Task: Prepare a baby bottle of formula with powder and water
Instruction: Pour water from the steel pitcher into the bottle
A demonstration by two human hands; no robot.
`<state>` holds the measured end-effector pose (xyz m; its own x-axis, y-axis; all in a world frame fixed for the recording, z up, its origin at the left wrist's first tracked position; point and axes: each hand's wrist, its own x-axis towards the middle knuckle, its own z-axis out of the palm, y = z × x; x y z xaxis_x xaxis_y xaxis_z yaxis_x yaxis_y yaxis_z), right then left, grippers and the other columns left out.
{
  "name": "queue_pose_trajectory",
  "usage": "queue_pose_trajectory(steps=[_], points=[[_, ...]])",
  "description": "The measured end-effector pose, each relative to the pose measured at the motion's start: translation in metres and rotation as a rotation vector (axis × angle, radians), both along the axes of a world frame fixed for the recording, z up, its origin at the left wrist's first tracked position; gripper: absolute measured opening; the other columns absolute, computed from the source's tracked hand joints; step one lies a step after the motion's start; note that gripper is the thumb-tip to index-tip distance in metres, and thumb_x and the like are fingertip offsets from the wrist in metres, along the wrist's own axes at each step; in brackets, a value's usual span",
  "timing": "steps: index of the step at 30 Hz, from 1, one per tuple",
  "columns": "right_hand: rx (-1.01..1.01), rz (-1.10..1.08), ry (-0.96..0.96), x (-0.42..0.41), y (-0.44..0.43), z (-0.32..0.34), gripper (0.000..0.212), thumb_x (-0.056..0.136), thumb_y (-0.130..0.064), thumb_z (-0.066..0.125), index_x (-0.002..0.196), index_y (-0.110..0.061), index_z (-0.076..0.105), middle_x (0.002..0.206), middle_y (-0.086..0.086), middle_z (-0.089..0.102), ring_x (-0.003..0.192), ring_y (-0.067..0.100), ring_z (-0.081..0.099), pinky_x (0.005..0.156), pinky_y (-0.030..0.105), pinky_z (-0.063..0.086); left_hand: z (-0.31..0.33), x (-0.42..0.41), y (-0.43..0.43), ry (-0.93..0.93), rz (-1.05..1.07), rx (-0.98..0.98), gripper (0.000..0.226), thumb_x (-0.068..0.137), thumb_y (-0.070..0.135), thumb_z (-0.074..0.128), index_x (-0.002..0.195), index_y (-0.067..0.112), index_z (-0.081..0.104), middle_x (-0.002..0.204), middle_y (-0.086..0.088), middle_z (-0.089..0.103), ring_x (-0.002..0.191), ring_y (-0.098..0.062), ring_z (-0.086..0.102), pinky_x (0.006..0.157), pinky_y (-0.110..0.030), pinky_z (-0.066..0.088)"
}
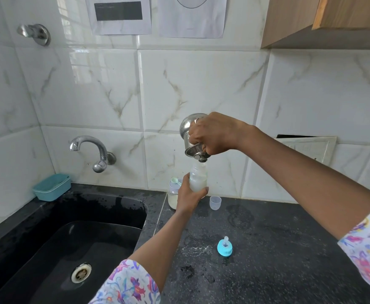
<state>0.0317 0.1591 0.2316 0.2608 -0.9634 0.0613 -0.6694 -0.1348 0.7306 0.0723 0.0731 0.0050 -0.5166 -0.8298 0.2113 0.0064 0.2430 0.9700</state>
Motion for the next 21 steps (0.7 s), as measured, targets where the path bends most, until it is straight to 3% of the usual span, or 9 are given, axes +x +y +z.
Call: queue_pose_trajectory(steps=[4, 8, 12, 21], points=[[-0.001, -0.005, 0.006, 0.0, 0.001, 0.001, 0.017, 0.083, -0.011, 0.047, 0.088, -0.016, 0.063, 0.098, -0.004, 0.061, 0.089, 0.015, 0.046, 0.059, 0.029, 0.028, 0.001, 0.0, 0.0, 0.006, -0.002, 0.002, 0.062, 0.077, 0.016, 0.073, 0.13, 0.019, 0.039, 0.112, 0.001, 0.055, 0.101, -0.02, 0.054, 0.08, -0.027, 0.044], [-0.006, 0.0, 0.003, -0.002, 0.0, -0.001, 0.017, 0.082, -0.011, 0.046, 0.087, -0.016, 0.062, 0.099, -0.004, 0.061, 0.088, 0.015, 0.046, 0.052, 0.027, 0.024, 0.001, 0.001, 0.002, 0.01, -0.003, 0.0, 0.061, 0.078, 0.014, 0.072, 0.13, 0.017, 0.039, 0.11, 0.002, 0.054, 0.098, -0.017, 0.053, 0.068, -0.016, 0.043], [-0.016, -0.018, -0.093, -0.01, 0.0, -0.006, 0.005, 0.081, -0.016, 0.052, 0.077, -0.019, 0.051, 0.097, -0.004, 0.06, 0.096, 0.018, 0.052, 0.057, 0.027, 0.025, 0.0, 0.001, 0.002, 0.018, -0.003, 0.008, 0.06, 0.077, 0.014, 0.073, 0.128, 0.017, 0.041, 0.111, -0.001, 0.057, 0.099, -0.019, 0.055, 0.077, -0.025, 0.044], [-0.136, 0.058, -0.266, -0.033, 0.001, -0.023, 0.008, 0.079, -0.011, 0.056, 0.084, -0.01, 0.062, 0.091, 0.001, 0.062, 0.089, 0.026, 0.055, 0.048, 0.023, 0.01, 0.002, 0.002, 0.001, 0.034, 0.001, 0.004, 0.06, 0.078, 0.012, 0.072, 0.128, 0.016, 0.04, 0.111, 0.0, 0.056, 0.1, -0.019, 0.054, 0.081, -0.028, 0.044]])
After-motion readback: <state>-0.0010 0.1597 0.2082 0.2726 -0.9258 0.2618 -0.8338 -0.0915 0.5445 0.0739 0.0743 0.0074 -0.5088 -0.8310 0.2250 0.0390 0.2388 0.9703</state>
